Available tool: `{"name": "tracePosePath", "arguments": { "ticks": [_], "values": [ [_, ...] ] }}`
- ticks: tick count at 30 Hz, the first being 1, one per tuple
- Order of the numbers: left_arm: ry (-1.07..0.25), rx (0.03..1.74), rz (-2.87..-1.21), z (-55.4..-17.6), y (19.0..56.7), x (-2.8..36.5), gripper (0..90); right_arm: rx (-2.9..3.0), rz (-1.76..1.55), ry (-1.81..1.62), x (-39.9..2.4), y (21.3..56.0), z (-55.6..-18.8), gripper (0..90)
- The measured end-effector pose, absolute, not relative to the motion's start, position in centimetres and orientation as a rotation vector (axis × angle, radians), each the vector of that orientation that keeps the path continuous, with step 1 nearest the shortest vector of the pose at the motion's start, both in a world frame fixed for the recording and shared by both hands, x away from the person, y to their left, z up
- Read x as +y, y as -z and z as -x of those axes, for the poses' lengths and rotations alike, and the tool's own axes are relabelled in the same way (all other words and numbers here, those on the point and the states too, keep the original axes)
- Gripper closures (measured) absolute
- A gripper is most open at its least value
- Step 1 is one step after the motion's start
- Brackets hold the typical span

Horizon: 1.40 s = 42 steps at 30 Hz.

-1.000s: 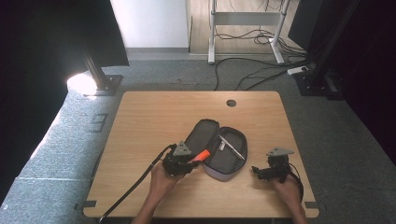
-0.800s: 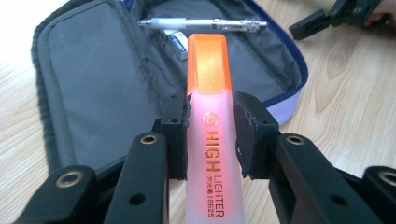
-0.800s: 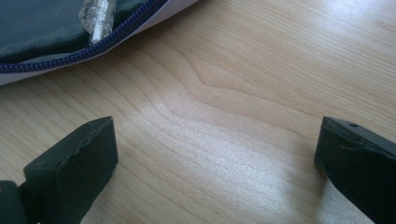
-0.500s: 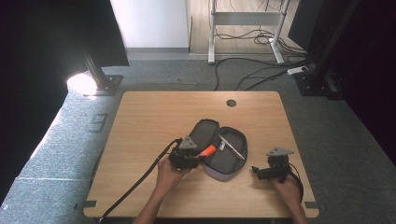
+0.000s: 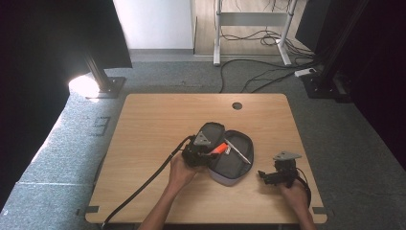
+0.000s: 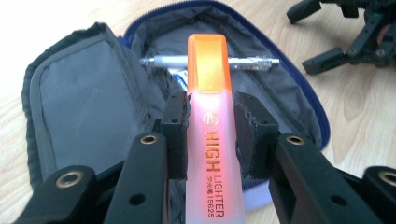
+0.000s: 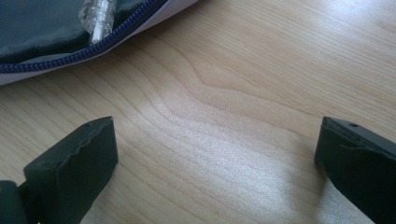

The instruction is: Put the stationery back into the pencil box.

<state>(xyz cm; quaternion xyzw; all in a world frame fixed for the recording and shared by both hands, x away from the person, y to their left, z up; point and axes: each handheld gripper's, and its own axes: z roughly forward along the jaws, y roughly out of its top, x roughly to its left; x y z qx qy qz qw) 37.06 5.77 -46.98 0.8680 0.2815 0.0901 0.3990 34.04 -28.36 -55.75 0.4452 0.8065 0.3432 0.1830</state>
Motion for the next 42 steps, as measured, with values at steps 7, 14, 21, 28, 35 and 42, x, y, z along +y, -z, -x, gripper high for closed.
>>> {"name": "tracePosePath", "arguments": {
  "ticks": [7,14,21,28,35,42],
  "values": [
    [-0.229,0.691,-2.215,-37.5,47.0,4.4,66.5,2.274,-1.258,-0.969,-28.4,55.8,-34.0,0.0],
    [-0.219,0.69,-2.214,-38.3,47.2,3.2,66.5,2.274,-1.257,-0.969,-28.4,55.8,-34.0,0.0],
    [-0.238,0.698,-2.235,-39.0,48.1,2.0,66.5,2.274,-1.259,-0.968,-28.3,55.7,-34.0,0.0],
    [-0.242,0.716,-2.244,-39.6,49.1,1.5,66.4,2.274,-1.258,-0.969,-28.3,55.8,-34.0,0.0],
    [-0.234,0.724,-2.259,-39.8,50.2,1.1,66.3,2.273,-1.259,-0.968,-28.3,55.8,-34.0,0.0],
    [-0.225,0.729,-2.28,-39.9,51.1,0.8,66.2,2.275,-1.256,-0.968,-28.4,55.8,-34.0,0.0]
  ]
}}
